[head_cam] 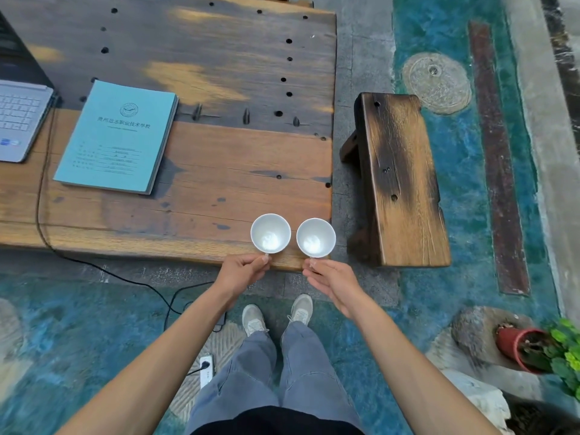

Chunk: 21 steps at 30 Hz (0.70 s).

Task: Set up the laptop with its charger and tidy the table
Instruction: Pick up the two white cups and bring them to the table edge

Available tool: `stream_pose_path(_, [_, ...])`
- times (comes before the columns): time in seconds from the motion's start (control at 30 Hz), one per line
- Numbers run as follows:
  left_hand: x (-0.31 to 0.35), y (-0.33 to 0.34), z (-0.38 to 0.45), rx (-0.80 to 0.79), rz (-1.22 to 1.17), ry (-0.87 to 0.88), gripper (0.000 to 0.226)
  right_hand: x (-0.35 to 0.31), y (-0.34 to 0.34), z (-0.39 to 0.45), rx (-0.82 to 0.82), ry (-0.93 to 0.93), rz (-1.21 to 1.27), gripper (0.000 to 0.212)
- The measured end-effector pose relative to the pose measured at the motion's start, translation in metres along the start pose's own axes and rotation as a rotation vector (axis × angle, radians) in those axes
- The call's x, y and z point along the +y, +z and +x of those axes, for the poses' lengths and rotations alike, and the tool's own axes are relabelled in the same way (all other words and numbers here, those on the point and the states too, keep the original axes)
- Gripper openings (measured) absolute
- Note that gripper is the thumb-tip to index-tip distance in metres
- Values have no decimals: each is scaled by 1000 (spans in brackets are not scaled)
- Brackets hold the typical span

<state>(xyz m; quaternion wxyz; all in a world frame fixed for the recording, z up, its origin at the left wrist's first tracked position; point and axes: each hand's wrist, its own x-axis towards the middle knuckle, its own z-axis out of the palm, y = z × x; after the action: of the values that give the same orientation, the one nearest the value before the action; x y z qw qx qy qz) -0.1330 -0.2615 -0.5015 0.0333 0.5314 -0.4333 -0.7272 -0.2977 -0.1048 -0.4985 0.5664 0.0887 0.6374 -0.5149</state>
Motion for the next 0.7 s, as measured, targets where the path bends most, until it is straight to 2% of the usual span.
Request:
stream_pose_path(0.2, [1,-4,2,12,-19,-52,11,-7,-22,-2,-17,-26,-120,23])
stream_pose_path(0.27, [3,-8,3,-12,20,-68,8,-10,-31,0,26,-44,-189,19])
stream_pose_path(0.37, [8,-17,7,-16,174,-48,17,-17,-41,8,152,-206,-502,23])
stream_pose_path(0.47, [12,-29,11,77,543,200,44,-31,-42,12,102,-401,-764,63])
stream_pose_path(0.53, [16,-36,15,49,747,405,72,-39,-39,15,7,-473,-851,85])
stream_pose_path(0.6, [22,-40,21,-54,811,526,91,-45,-37,19,-55,-540,-968,96])
stream_pose_path(0.7, [33,-41,30,-190,872,611,100,-50,-34,22,-89,-547,-998,100])
